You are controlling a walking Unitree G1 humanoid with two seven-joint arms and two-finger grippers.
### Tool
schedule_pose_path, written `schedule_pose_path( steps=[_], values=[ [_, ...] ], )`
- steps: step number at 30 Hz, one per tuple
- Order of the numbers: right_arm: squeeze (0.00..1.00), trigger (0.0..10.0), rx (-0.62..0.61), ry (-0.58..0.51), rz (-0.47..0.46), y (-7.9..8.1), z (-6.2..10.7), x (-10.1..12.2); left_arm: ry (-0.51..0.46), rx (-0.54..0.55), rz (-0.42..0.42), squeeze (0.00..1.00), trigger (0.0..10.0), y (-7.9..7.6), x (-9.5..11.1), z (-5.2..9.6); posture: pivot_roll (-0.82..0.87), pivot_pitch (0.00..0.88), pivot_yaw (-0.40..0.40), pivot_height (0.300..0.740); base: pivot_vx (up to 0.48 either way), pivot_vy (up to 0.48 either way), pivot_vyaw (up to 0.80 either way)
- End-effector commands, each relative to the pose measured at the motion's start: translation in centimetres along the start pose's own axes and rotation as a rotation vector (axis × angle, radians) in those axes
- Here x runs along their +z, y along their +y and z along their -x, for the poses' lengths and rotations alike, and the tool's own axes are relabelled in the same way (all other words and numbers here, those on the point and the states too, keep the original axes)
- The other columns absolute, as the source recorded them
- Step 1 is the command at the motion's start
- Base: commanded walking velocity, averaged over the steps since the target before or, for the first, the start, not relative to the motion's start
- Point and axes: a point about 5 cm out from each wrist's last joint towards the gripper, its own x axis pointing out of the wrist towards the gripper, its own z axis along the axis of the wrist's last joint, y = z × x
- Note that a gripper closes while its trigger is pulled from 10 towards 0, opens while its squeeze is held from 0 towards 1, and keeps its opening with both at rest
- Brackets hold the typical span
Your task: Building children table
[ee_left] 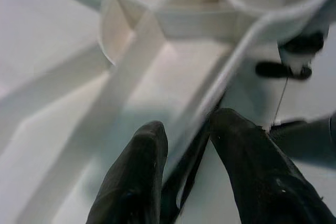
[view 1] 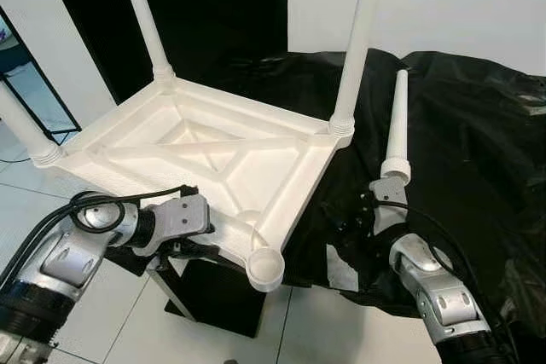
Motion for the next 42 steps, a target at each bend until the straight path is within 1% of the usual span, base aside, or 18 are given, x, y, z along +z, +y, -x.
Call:
schedule_pose_path(
  steps=[1, 5, 11, 16, 17, 18, 19, 20, 21, 22, 23, 30, 33, 34, 38, 40, 41, 42],
  values=[
    [0.00, 10.0, 0.007, -0.006, -0.004, -0.1, -0.1, 0.3, 0.054, 0.018, -0.031, 0.00, 10.0, 0.4, -0.4, -0.1, 0.02, 0.000, 0.031, 0.740, 0.000, 0.000, 0.00],
    [0.00, 10.0, 0.006, -0.010, -0.005, -0.1, -0.2, 0.4, 0.139, 0.010, -0.085, 0.00, 10.0, 0.8, -1.2, -0.5, 0.02, 0.000, 0.036, 0.740, 0.000, 0.000, 0.00],
    [0.00, 10.0, 0.003, -0.010, -0.007, 0.0, -0.1, 0.4, 0.145, 0.039, -0.091, 0.00, 10.0, 1.7, -1.0, -1.3, 0.01, 0.000, 0.043, 0.740, 0.000, 0.000, 0.00],
    [0.00, 10.0, 0.000, -0.007, -0.008, 0.1, 0.0, 0.3, 0.134, -0.001, -0.095, 0.00, 10.0, 1.4, -0.9, -1.9, 0.00, 0.000, 0.051, 0.740, 0.000, 0.000, 0.00],
    [0.00, 10.0, -0.002, -0.008, -0.009, 0.1, 0.0, 0.3, 0.128, -0.010, -0.093, 0.00, 8.0, 1.2, -0.8, -2.0, 0.00, 0.000, 0.052, 0.740, 0.000, 0.000, 0.00],
    [0.00, 10.0, -0.002, -0.008, -0.009, 0.1, 0.0, 0.3, 0.128, -0.010, -0.093, 0.00, 8.0, 1.2, -0.8, -2.0, 0.00, 0.000, 0.052, 0.740, 0.000, 0.000, 0.00],
    [0.00, 10.0, -0.004, -0.007, -0.010, 0.1, 0.1, 0.2, 0.124, -0.016, -0.093, 0.00, 7.3, 1.1, -0.8, -2.1, 0.00, 0.000, 0.052, 0.740, 0.000, 0.000, 0.00],
    [0.00, 10.0, -0.005, -0.007, -0.012, 0.1, 0.1, 0.2, 0.118, -0.025, -0.095, 0.00, 2.5, 0.9, -0.7, -2.3, 0.00, 0.000, 0.052, 0.740, 0.000, 0.000, 0.00],
    [0.00, 10.0, -0.005, -0.007, -0.012, 0.1, 0.1, 0.2, 0.114, -0.031, -0.099, 0.00, 2.2, 0.8, -0.6, -2.4, 0.00, 0.000, 0.053, 0.740, 0.000, 0.000, 0.00],
    [0.00, 10.0, -0.005, -0.006, -0.012, 0.1, 0.1, 0.2, 0.108, -0.037, -0.100, 0.00, 0.9, 0.7, -0.5, -2.5, 0.00, 0.000, 0.053, 0.740, 0.000, 0.000, 0.00],
    [0.00, 10.0, -0.005, -0.006, -0.012, 0.1, 0.1, 0.2, 0.099, -0.039, -0.104, 0.00, 0.0, 0.6, -0.4, -2.5, 0.00, 0.000, 0.053, 0.740, 0.000, 0.000, 0.00],
    [0.00, 10.0, -0.004, -0.007, -0.013, 0.1, 0.0, 0.2, 0.052, -0.047, -0.107, 0.00, 0.0, 0.1, 0.3, -3.0, 0.00, 0.000, 0.053, 0.740, 0.000, 0.000, 0.00],
    [0.00, 10.0, -0.005, -0.007, -0.013, 0.1, 0.0, 0.2, 0.036, -0.049, -0.118, 0.00, 0.3, -0.2, 0.6, -3.3, 0.01, 0.000, 0.052, 0.740, 0.000, 0.000, 0.00],
    [0.00, 10.0, -0.005, -0.009, -0.013, 0.1, 0.0, 0.2, 0.023, -0.035, -0.115, 0.00, 10.0, -0.4, 0.9, -3.8, 0.01, 0.000, 0.051, 0.740, 0.000, 0.000, 0.00],
    [0.00, 10.0, -0.010, -0.019, -0.013, 0.1, -0.2, 0.4, -0.008, 0.019, -0.127, 0.00, 10.0, -0.7, 2.0, -5.2, 0.01, 0.000, 0.052, 0.740, 0.000, 0.000, 0.00],
    [0.00, 10.0, -0.014, -0.024, -0.016, 0.1, -0.3, 0.5, -0.015, 0.024, -0.121, 0.00, 10.0, -0.8, 2.2, -5.4, 0.01, 0.000, 0.053, 0.740, 0.000, 0.000, 0.00],
    [0.00, 10.0, -0.028, -0.038, -0.016, -0.1, -0.4, 0.7, -0.030, 0.026, -0.099, 0.05, 10.0, -0.9, 2.5, -5.7, 0.01, 0.000, 0.052, 0.740, 0.000, 0.000, 0.00],
    [0.00, 10.0, -0.032, -0.041, -0.015, -0.1, -0.4, 0.7, -0.033, 0.026, -0.093, 0.05, 10.0, -0.9, 2.5, -5.7, 0.01, 0.000, 0.052, 0.740, 0.000, 0.000, 0.00]
  ],
)
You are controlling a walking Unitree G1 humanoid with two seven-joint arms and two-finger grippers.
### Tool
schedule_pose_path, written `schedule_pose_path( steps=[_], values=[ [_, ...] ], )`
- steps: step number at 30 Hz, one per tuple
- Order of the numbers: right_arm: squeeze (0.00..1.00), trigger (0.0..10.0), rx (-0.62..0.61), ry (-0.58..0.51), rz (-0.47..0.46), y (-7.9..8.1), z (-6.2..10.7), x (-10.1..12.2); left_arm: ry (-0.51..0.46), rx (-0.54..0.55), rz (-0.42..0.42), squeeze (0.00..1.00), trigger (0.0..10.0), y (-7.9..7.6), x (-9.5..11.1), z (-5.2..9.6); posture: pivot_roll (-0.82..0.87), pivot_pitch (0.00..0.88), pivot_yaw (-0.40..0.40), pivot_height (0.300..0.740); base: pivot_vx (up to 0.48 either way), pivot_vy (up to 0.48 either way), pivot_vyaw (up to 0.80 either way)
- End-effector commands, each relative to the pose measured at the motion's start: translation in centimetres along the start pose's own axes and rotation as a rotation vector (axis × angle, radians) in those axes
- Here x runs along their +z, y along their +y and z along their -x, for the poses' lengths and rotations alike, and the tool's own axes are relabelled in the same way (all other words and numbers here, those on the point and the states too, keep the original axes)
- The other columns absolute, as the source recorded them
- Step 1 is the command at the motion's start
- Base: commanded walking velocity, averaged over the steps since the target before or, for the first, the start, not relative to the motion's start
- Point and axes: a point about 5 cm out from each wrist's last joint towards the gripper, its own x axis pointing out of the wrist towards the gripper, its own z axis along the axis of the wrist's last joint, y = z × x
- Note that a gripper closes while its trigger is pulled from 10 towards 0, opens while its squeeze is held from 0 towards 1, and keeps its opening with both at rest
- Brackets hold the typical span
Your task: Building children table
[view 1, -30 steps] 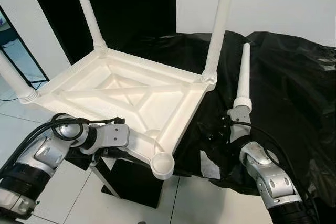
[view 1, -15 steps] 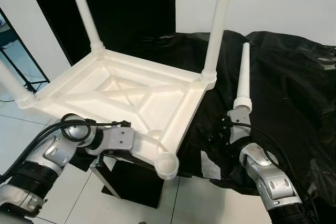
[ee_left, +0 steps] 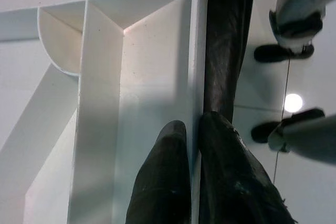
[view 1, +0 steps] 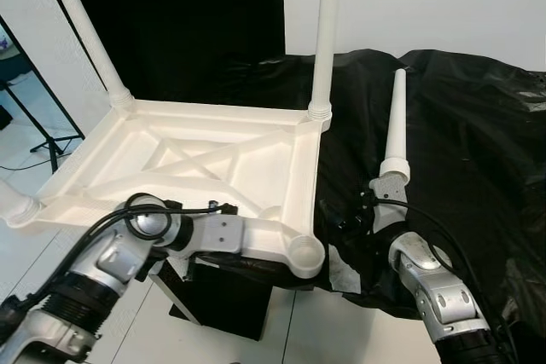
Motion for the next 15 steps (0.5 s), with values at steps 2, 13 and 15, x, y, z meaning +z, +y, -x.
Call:
schedule_pose_path(
  steps=[2, 13, 15],
  values=[
    [0.00, 10.0, -0.017, -0.019, -0.011, -0.2, -0.1, 0.2, -0.008, 0.090, 0.056, 0.93, 10.0, -0.6, -0.3, -1.2, 0.01, 0.000, 0.052, 0.740, 0.000, 0.000, 0.00],
    [0.00, 10.0, -0.129, -0.068, -0.020, -1.7, -0.4, 1.2, -0.060, 0.200, 0.071, 0.00, 10.0, 0.8, 0.9, -0.8, 0.02, 0.000, 0.054, 0.740, 0.000, 0.000, 0.00],
    [0.00, 10.0, -0.191, -0.088, -0.018, -2.8, -0.7, 1.7, -0.118, 0.217, 0.109, 0.00, 10.0, 1.2, 1.6, 0.0, 0.02, 0.000, 0.054, 0.740, 0.000, 0.000, 0.00]
  ],
)
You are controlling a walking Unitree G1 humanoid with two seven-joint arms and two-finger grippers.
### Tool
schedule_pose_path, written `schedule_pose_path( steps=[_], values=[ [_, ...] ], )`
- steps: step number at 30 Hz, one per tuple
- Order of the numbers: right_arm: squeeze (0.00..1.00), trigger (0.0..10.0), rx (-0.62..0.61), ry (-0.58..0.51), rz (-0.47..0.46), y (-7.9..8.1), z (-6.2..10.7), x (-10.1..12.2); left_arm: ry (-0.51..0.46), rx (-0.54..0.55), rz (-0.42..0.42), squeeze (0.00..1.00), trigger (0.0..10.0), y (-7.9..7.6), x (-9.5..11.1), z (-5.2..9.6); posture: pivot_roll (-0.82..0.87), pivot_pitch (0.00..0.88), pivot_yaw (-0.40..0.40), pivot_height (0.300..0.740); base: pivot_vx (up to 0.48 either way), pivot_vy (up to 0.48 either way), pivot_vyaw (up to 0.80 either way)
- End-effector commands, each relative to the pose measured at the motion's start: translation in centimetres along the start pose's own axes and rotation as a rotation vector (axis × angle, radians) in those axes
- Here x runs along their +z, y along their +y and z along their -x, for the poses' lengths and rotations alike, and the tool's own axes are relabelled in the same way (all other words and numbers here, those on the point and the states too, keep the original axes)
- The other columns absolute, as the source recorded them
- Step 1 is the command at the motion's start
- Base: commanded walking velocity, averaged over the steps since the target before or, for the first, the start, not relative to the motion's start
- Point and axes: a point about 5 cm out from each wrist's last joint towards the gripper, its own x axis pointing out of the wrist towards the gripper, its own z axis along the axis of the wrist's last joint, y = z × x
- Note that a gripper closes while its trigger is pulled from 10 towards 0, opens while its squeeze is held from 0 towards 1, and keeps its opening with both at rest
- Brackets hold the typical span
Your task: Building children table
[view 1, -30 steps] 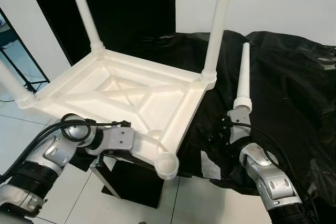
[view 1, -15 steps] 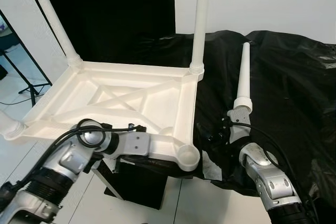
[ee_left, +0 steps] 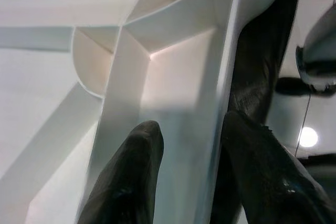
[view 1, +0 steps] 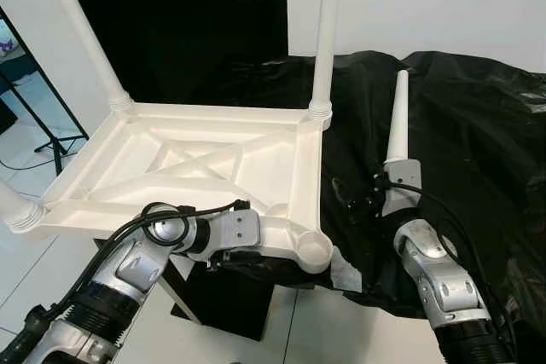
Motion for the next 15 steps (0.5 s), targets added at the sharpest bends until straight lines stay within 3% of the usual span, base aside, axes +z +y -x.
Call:
schedule_pose_path(
  steps=[1, 6, 15],
  values=[
    [0.00, 10.0, -0.031, -0.020, -0.007, -0.4, -0.4, 0.4, -0.041, 0.077, 0.009, 0.00, 10.0, 0.9, 0.8, 0.8, 0.02, 0.000, 0.054, 0.740, 0.000, 0.000, 0.00],
    [0.00, 10.0, -0.180, -0.037, 0.007, -2.7, -1.5, 1.1, -0.159, 0.090, 0.064, 0.00, 10.0, 1.4, 2.1, 2.5, 0.04, 0.000, 0.049, 0.740, 0.000, 0.000, 0.00],
    [0.00, 10.0, -0.288, -0.034, 0.007, -4.8, -2.9, 1.7, -0.211, 0.137, 0.085, 0.00, 10.0, 2.2, 2.5, 4.1, 0.05, 0.000, 0.037, 0.740, 0.000, 0.000, 0.00]
  ],
)
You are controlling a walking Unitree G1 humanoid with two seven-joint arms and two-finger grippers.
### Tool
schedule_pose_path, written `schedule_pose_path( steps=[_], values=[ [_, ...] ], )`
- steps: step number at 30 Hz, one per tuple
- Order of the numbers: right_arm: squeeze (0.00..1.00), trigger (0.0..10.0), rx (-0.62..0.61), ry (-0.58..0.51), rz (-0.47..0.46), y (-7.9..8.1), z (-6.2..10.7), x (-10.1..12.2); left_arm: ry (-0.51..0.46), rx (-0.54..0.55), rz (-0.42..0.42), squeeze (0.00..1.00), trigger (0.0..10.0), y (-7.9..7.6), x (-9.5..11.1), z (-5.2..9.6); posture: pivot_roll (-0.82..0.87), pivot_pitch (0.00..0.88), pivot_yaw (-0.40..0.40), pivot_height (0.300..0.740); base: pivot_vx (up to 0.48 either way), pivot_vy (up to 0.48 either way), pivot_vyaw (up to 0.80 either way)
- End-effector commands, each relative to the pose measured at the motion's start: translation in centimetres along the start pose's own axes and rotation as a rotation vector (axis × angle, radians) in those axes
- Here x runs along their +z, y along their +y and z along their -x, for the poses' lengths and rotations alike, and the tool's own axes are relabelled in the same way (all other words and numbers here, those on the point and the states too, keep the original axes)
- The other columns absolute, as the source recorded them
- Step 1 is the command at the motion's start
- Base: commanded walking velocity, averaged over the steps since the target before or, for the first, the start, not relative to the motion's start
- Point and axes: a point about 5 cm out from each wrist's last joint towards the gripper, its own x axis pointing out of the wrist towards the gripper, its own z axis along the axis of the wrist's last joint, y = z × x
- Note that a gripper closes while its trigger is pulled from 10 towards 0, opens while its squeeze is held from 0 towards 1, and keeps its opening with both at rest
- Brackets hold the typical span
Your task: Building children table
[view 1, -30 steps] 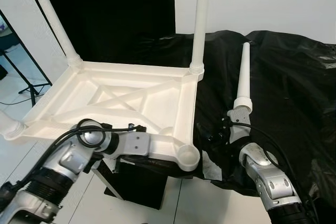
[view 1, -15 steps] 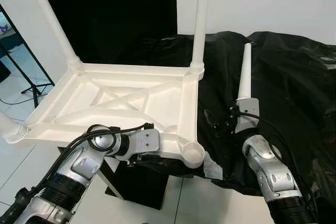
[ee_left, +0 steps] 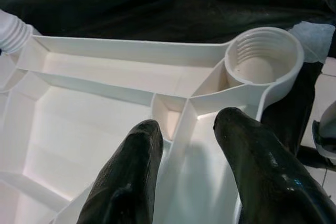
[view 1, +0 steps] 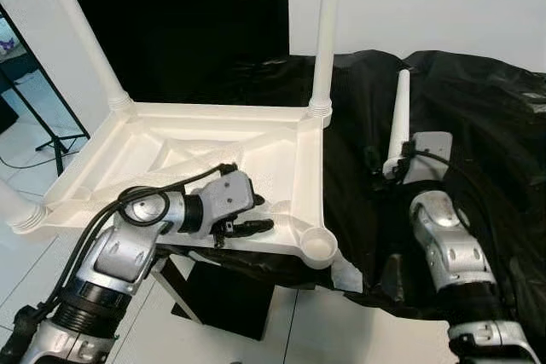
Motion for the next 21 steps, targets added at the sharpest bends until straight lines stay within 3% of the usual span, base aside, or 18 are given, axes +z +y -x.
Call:
schedule_pose_path(
  steps=[1, 12, 21],
  values=[
    [0.00, 10.0, -0.012, 0.005, -0.009, -0.1, -0.2, -0.2, -0.003, 0.009, -0.004, 0.00, 10.0, 0.3, 0.3, 0.5, 0.05, 0.000, 0.037, 0.740, 0.000, 0.000, 0.00],
    [0.00, 10.0, -0.109, 0.094, -0.071, -0.4, -1.6, -1.6, -0.110, 0.080, 0.017, 0.00, 10.0, -0.1, 2.1, 0.1, 0.06, 0.000, 0.030, 0.740, 0.000, 0.000, 0.00],
    [0.00, 10.0, -0.169, 0.163, -0.127, -0.1, -2.0, -3.0, -0.121, 0.088, 0.042, 0.00, 10.0, -0.9, 2.2, 0.1, 0.08, 0.000, 0.027, 0.740, 0.000, 0.000, 0.00]
  ],
)
